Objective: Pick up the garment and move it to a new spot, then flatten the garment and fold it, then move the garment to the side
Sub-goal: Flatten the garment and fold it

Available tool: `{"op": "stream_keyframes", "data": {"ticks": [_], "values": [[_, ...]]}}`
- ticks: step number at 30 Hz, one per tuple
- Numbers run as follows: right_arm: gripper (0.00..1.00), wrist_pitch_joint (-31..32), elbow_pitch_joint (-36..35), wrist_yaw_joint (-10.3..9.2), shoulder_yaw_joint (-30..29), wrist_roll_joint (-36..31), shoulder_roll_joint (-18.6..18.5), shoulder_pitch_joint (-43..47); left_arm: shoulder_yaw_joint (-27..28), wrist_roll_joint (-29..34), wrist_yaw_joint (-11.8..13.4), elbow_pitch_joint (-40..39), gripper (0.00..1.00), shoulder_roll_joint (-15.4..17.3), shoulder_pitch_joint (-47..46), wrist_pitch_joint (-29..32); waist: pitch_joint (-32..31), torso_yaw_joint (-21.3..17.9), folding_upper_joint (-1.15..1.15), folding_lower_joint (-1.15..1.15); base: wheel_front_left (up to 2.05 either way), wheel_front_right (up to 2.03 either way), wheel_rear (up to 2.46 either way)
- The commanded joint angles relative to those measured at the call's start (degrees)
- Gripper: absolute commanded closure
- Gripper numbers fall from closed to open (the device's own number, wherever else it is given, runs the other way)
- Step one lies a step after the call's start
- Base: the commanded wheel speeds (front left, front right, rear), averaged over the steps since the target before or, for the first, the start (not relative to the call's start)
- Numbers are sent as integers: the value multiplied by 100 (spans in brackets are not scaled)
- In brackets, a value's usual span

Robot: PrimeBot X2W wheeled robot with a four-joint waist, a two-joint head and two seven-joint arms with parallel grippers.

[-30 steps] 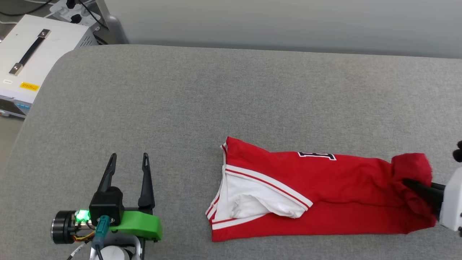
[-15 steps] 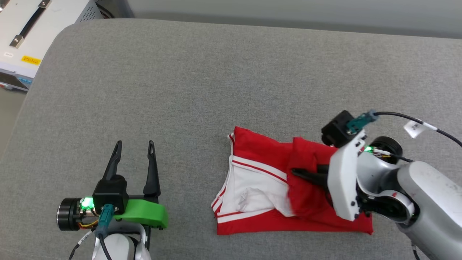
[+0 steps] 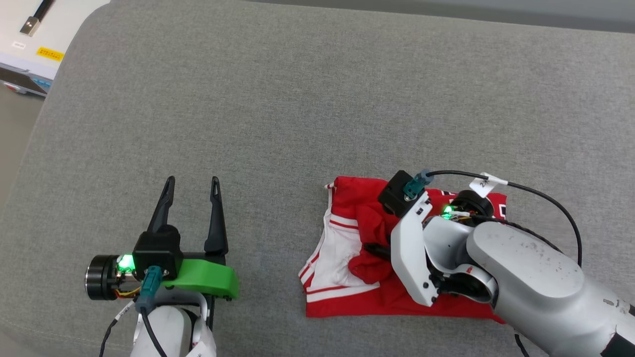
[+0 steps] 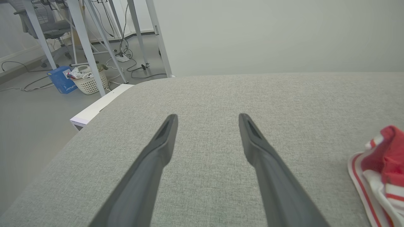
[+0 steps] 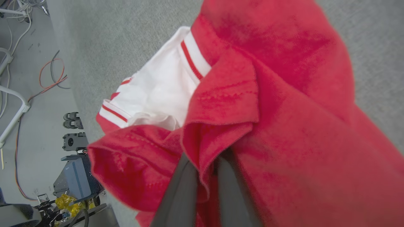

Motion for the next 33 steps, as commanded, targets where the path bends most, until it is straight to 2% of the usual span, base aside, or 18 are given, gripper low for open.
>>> {"op": "stream_keyframes", "data": {"ticks": [1, 4, 6, 7, 12, 16, 20, 23, 27, 31, 33], "values": [[100, -86, 162, -3, 145, -17, 31, -97, 13, 48, -30, 17, 0, -41, -89, -33, 35, 27, 0, 0, 0, 0, 0], [100, -408, 364, -3, 303, 52, 74, -166, 48, 56, -35, 39, 0, -59, -80, -33, 14, 5, 0, 0, 0, 0, 0], [47, -729, 368, -3, 409, -38, 24, -263, 75, 63, -37, 66, 0, -67, -45, -33, -52, -19, 0, 0, 0, 0, 0], [0, -900, 332, -3, 429, -29, -9, -281, 91, 66, -40, 80, 0, -70, -18, -33, -100, -38, 0, 0, 0, 0, 0], [0, -1759, -103, -3, 227, 18, -337, -307, 166, 106, -45, 90, 0, -58, 107, -33, -326, -176, 0, 0, 0, 0, 0], [0, -2724, -246, -3, -340, -201, -649, -152, 222, 129, -34, 75, 0, -47, 197, -33, -499, -322, 0, 0, 0, 0, 0], [0, -3846, 28, -3, -1176, -740, -674, 252, 242, 147, -47, 93, 0, -41, 276, -33, -671, -461, 0, 0, 0, 0, 0], [0, -4393, 286, -3, -1867, -1292, -552, 589, 243, 157, -66, 103, 0, -34, 330, -33, -763, -541, 0, 0, 0, 0, 0], [0, -4594, 355, -3, -3048, -2189, -234, 1147, 267, 168, -53, 83, 0, -29, 399, -33, -847, -640, 0, 0, 0, 0, 0], [0, -4608, -299, -3, -4335, -3149, 262, 1872, 281, 172, -63, 34, 0, -14, 488, -33, -910, -730, 0, 0, 0, 0, 0], [0, -4609, -667, -3, -4743, -3504, 495, 2263, 277, 175, -74, -2, 0, -7, 532, -33, -942, -759, 0, 0, 0, 0, 0]]}}
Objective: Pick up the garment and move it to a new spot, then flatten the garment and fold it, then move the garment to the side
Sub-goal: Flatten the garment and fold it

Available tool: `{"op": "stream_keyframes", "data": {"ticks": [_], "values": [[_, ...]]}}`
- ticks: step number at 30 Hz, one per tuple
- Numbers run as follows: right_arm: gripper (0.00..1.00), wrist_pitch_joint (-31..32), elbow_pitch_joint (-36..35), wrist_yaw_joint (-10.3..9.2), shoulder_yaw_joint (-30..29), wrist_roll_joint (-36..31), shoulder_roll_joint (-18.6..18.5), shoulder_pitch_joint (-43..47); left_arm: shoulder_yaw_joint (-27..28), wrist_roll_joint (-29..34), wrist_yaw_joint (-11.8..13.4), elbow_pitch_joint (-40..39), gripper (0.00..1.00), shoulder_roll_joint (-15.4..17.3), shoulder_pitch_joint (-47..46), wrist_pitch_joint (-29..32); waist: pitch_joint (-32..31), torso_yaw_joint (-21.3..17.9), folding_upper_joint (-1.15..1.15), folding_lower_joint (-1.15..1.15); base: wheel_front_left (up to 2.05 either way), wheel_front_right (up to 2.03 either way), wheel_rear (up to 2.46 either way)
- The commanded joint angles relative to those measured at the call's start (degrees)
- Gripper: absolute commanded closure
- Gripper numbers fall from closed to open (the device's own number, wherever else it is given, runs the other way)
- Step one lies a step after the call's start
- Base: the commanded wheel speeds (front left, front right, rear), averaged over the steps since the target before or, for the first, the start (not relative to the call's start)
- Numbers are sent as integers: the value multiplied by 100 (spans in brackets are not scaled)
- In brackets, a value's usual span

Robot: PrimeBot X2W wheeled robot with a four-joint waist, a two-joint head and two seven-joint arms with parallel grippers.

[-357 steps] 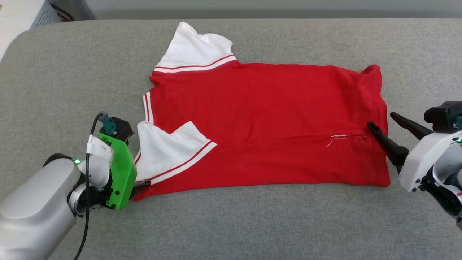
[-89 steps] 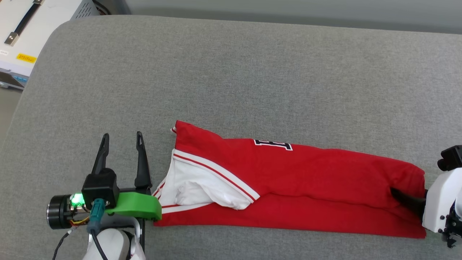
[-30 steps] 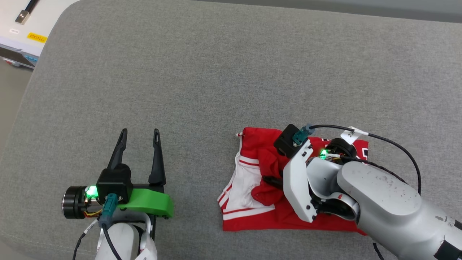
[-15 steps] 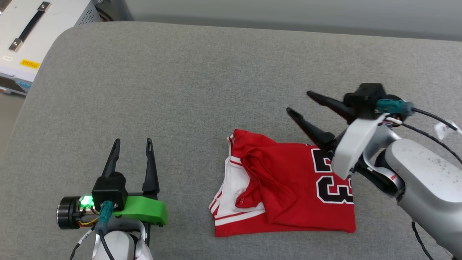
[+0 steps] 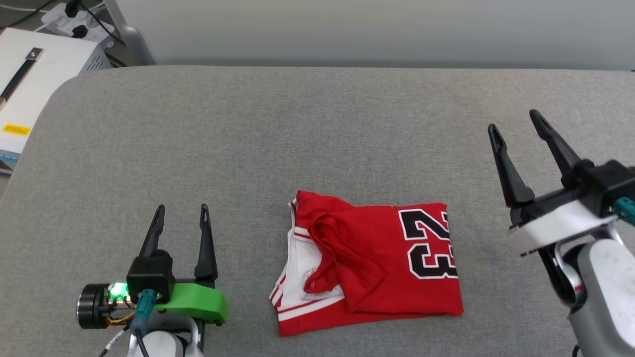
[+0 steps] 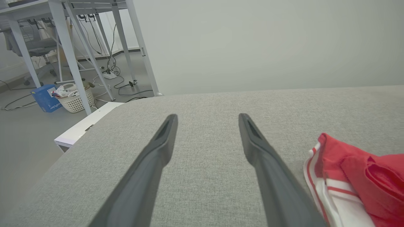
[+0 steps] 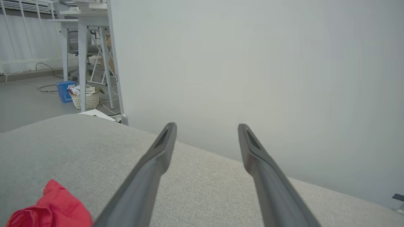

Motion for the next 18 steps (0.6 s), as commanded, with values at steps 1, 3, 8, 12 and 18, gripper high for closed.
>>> {"op": "stream_keyframes", "data": {"ticks": [1, 3, 8, 12, 18], "values": [[0, -28, -199, -4, -179, -185, 179, 305, 12, 25, -36, -57, 0, 23, 111, -33, -63, -65, 0, 0, 0, 0, 0], [0, -29, -443, -4, -417, -399, 374, 634, -1, 22, -65, -107, 0, 34, 167, -33, -94, -91, 0, 0, 0, 0, 0], [0, -29, -738, -4, -730, -606, 763, 1279, -21, 21, -105, -201, 0, 54, 292, -33, -179, -136, 0, 0, 0, 0, 0], [0, -30, -945, -4, -925, -698, 991, 1653, -43, 1, -145, -229, 0, 56, 364, -33, -233, -131, 0, 0, 0, 0, 0], [0, -30, -1096, -4, -1156, -767, 1204, 2154, -86, -21, -164, -231, 0, 33, 432, -33, -287, -99, 0, 0, 0, 0, 0]]}}
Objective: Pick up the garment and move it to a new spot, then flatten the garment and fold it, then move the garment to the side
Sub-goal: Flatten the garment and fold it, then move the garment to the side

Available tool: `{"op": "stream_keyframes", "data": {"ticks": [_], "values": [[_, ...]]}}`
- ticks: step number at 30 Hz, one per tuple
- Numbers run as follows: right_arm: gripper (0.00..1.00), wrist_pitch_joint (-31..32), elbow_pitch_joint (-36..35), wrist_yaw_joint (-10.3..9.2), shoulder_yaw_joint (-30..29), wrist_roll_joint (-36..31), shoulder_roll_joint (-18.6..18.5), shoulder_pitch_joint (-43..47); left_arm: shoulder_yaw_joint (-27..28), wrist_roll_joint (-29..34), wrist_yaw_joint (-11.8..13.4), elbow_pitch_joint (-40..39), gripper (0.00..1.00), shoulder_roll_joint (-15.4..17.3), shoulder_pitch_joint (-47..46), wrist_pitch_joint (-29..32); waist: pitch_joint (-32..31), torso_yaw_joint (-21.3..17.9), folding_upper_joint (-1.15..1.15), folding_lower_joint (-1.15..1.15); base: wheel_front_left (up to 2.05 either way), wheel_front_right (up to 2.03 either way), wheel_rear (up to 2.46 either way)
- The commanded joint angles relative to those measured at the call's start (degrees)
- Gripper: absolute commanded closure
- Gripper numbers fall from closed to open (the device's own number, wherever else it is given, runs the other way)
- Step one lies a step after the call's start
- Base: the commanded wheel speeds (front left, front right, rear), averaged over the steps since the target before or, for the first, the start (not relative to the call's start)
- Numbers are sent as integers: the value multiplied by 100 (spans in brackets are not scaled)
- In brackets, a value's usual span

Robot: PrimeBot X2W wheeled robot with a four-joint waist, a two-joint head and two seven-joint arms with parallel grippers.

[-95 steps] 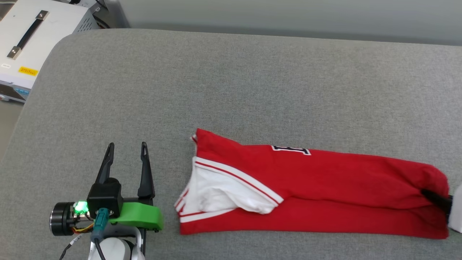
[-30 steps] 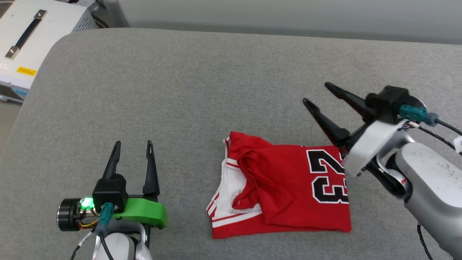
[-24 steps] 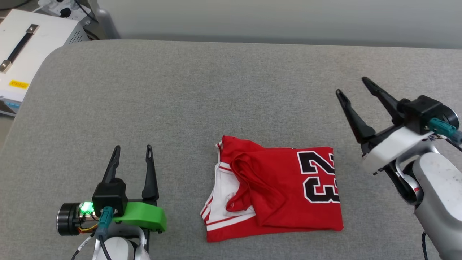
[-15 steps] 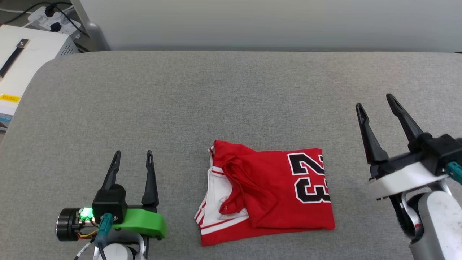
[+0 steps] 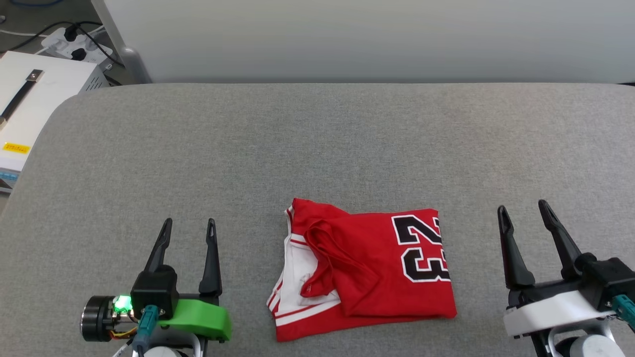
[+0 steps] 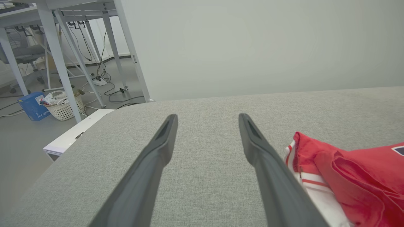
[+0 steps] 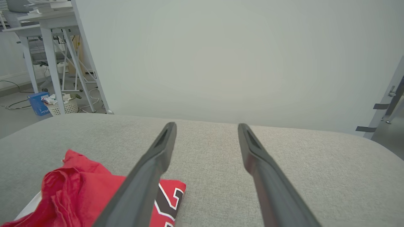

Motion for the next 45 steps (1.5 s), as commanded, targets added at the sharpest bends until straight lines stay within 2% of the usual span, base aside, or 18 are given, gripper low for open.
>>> {"op": "stream_keyframes", "data": {"ticks": [1, 12, 16, 20, 23, 28, 32, 34, 37, 41, 45], "values": [[0, -25, -58, -4, -41, -29, 37, 116, -7, -23, -19, -9, 0, 8, 110, -33, -12, 2, 0, 0, 0, 0, 0], [0, -26, -34, -4, -49, -138, -32, 66, -4, -34, -5, 50, 0, -10, 115, -33, -21, 51, 0, 0, 0, 0, 0], [0, -26, -97, -4, -88, -106, -277, -369, -4, -41, -6, 61, 0, -18, 65, -33, 25, 97, 0, 0, 0, 0, 0], [0, 79, 124, -4, 160, 137, -799, -933, -12, -46, -15, 72, 0, -27, 8, -33, 84, 144, 0, 0, 0, 0, 0], [0, 918, 372, -4, 656, 715, -1336, -1378, -11, -46, -25, 73, 0, -30, -20, -33, 139, 171, 0, 0, 0, 0, 0], [0, 2797, 477, -4, 1634, 2042, -2191, -1900, 13, -45, -24, 74, 0, -33, -74, -33, 241, 197, 0, 0, 0, 0, 0], [0, 3929, 483, -4, 2150, 2961, -2575, -2068, 7, -44, -26, 68, 0, -47, -150, -33, 353, 235, 0, 0, 0, 0, 0], [0, 4428, 510, -4, 2386, 3392, -2676, -2073, -11, -42, -30, 71, 0, -59, -211, -33, 417, 268, 0, 0, 0, 0, 0], [0, 4849, 594, -4, 2496, 3913, -2675, -2072, -53, -47, -43, 76, 0, -82, -318, -33, 536, 345, 0, 0, 0, 0, 0], [0, 5107, 766, -4, 2707, 4178, -2598, -2103, -93, -62, -55, 87, 0, -111, -445, -33, 676, 450, 0, 0, 0, 0, 0], [0, 5078, 1261, -4, 3023, 4293, -2307, -2163, -106, -85, -55, 144, 0, -142, -546, -33, 787, 578, 0, 0, 0, 0, 0]]}}
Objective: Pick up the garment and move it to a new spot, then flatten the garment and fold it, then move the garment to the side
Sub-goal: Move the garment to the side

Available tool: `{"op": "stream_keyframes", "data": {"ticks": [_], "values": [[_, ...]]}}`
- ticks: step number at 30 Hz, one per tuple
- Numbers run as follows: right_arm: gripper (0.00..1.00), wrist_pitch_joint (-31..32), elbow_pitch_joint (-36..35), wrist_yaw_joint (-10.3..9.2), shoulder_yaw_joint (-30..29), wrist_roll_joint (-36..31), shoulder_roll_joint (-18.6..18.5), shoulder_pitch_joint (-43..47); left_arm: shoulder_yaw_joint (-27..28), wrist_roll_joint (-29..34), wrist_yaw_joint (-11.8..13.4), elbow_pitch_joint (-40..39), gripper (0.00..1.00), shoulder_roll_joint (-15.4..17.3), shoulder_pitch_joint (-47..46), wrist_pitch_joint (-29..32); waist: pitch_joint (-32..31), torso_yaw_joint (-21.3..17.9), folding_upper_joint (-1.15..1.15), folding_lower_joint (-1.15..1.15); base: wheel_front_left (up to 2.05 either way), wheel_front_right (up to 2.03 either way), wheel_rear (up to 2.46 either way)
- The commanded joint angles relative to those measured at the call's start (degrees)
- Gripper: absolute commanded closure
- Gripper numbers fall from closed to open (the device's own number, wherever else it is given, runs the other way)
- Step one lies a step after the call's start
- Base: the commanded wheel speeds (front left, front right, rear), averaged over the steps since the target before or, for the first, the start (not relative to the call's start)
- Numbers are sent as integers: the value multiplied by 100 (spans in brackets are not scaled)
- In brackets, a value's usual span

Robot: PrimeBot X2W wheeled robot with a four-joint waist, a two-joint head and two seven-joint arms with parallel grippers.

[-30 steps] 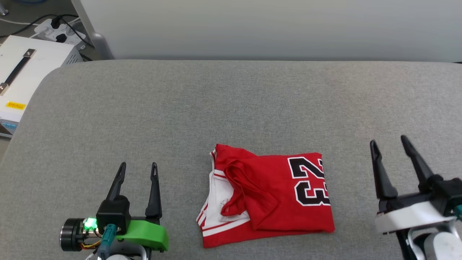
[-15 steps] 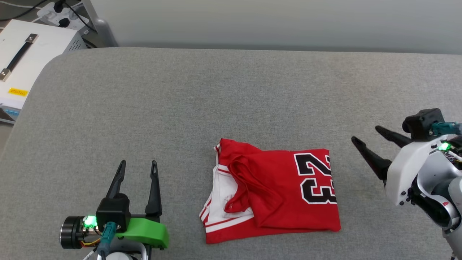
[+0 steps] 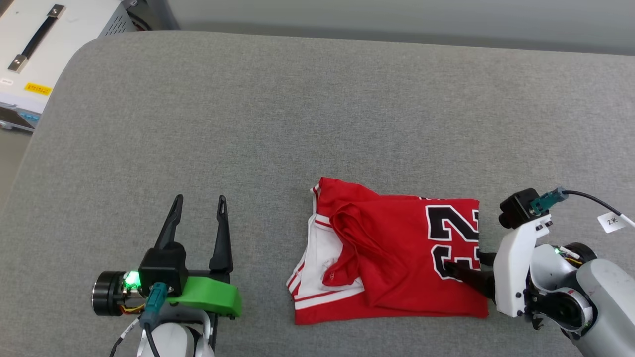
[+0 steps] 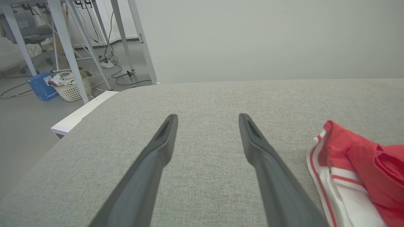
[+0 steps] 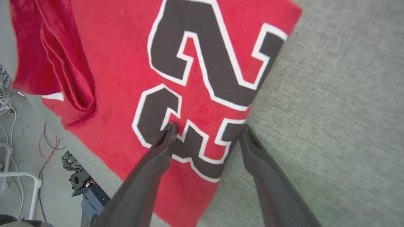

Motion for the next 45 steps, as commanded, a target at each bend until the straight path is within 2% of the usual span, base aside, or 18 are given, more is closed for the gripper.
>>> {"op": "stream_keyframes", "data": {"ticks": [1, 8, 9, 10, 11, 18, 23, 29, 35, 40, 45], "values": [[0, -44, 161, -4, 80, 80, 110, -107, 7, -35, -24, 15, 0, -27, -108, -33, 78, 77, 0, 0, 0, 0, 0], [0, -452, 792, -4, 657, 42, 302, -123, 4, -33, -42, 73, 0, -50, -155, -33, 89, 177, 0, 0, 0, 0, 0], [5, -552, 819, -4, 706, 50, 306, -139, 7, -30, -45, 78, 0, -51, -155, -33, 84, 180, 0, 0, 0, 0, 0], [77, -689, 823, -4, 777, 45, 295, -182, 12, -27, -50, 84, 0, -52, -152, -33, 75, 182, 0, 0, 0, 0, 0], [100, -831, 813, -4, 846, 23, 267, -238, 21, -22, -53, 94, 0, -53, -145, -33, 56, 180, 0, 0, 0, 0, 0], [100, -1691, 618, -4, 1037, -137, 11, -707, 120, 2, -27, 124, 0, -42, -9, -33, -152, -19, 0, 0, 0, 0, 0], [100, -2032, 176, -4, 1206, -565, -395, -1061, 175, 17, -12, 85, 0, -35, 105, -33, -263, -406, 0, 0, 0, 0, 0], [100, -1999, -319, -4, 1199, -870, -929, -1283, 189, 44, -9, -25, 0, -34, 117, -33, -176, -933, 0, 0, 0, 0, 0], [100, -1888, -446, -4, 891, -909, -1278, -1419, 222, 96, -24, -172, 0, 36, -25, -33, 167, -1403, 0, 0, 0, 0, 0], [100, -1884, -243, -4, 620, -988, -1459, -1620, 272, 134, -48, -297, 0, 158, -237, -33, 604, -1663, 0, 0, 0, 0, 0], [100, -1835, 268, -4, 300, -1138, -1741, -1882, 285, 171, -98, -451, 0, 280, -553, -33, 1121, -1691, 0, 0, 0, 0, 0]]}}
